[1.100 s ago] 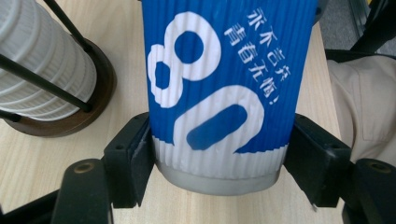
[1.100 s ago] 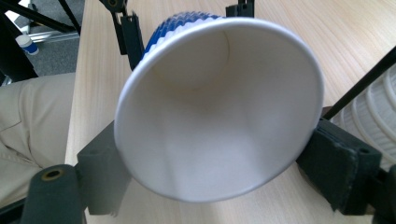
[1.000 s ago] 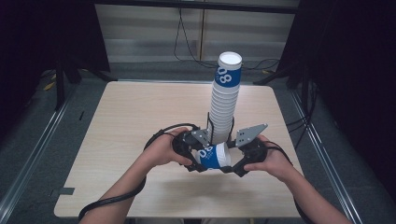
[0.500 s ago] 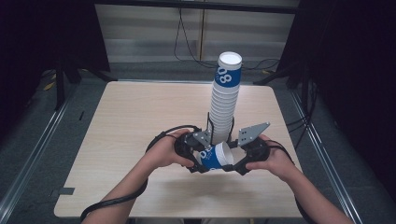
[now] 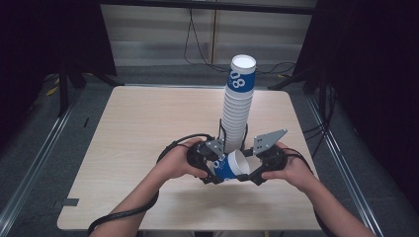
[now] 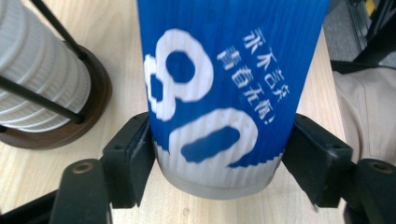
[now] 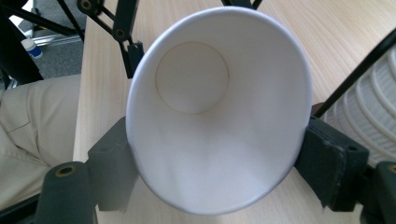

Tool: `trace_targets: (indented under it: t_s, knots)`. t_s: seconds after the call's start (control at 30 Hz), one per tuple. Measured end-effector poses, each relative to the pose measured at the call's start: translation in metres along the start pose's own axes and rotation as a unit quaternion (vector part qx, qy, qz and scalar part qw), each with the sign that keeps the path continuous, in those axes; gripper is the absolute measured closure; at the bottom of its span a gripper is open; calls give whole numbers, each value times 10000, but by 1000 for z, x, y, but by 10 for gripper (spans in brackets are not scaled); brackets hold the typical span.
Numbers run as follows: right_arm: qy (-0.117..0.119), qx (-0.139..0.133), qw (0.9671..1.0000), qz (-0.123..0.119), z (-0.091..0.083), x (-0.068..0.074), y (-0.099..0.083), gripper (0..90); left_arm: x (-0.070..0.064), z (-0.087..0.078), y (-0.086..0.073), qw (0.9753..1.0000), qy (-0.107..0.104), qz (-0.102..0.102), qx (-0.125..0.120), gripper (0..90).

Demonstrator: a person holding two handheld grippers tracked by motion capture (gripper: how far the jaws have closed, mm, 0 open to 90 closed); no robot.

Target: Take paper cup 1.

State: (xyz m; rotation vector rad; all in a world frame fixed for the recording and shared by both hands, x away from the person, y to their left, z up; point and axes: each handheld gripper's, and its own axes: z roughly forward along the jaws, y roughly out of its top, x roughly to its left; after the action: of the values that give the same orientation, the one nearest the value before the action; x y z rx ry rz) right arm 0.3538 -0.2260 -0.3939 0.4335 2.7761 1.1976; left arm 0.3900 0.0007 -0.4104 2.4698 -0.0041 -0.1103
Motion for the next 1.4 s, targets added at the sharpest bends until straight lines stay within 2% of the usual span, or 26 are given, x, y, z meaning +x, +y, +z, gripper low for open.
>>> trace_targets:
  t_s: [0.07, 0.1, 0.17, 0.4, 0.43, 0.6, 0.67, 0.77, 0.93, 0.97, 1.07, 1.1, 1.13, 1.17, 1.4]
  knots:
    - [-50, 93, 9999, -25, 0, -1, -1, 213, 0, 0, 0, 10000, 39, -74, -10, 223]
    - [-49, 111, 9999, 10, -1, 0, -2, 213, 3, -2, -2, 9998, 101, -179, -33, 204]
    - [-83, 144, 9998, 55, -2, -1, -3, 213, 3, -4, -4, 9996, 127, -241, -72, 200]
    - [-244, 226, 9992, 228, -8, -5, -8, 210, 1, -4, -10, 9994, 173, -279, -109, 197]
    - [-256, 248, 9988, 342, -9, -6, -10, 208, 1, -3, -11, 9993, 176, -305, -127, 197]
    - [-418, 442, 9968, 519, -13, -9, -15, 207, 2, -1, -17, 9990, 221, -370, -102, 197]
    - [-403, 450, 9967, 541, -13, -10, -16, 207, 2, -1, -18, 9990, 227, -375, -103, 197]
    - [-553, 536, 9950, 628, -16, -12, -18, 204, 1, 0, -19, 9988, 206, -430, -124, 195]
    - [-625, 589, 9936, 731, -18, -13, -19, 201, 0, 1, -21, 9988, 184, -448, -86, 192]
    - [-736, 702, 9920, 753, -19, -14, -20, 201, 0, 2, -22, 9987, 196, -454, -95, 192]
    - [-746, 722, 9913, 811, -21, -16, -22, 200, 0, 2, -23, 9987, 197, -453, -108, 191]
    - [-857, 800, 9897, 826, -23, -18, -24, 199, -1, 3, -24, 9986, 176, -489, -115, 191]
    - [-857, 800, 9897, 826, -23, -18, -24, 199, -1, 3, -24, 9986, 176, -489, -115, 191]
    - [-928, 838, 9880, 903, -25, -20, -25, 199, -1, 3, -24, 9986, 163, -495, -99, 191]
    - [-1066, 1016, 9833, 1073, -29, -26, -29, 199, -1, 4, -25, 9985, 147, -520, -106, 191]
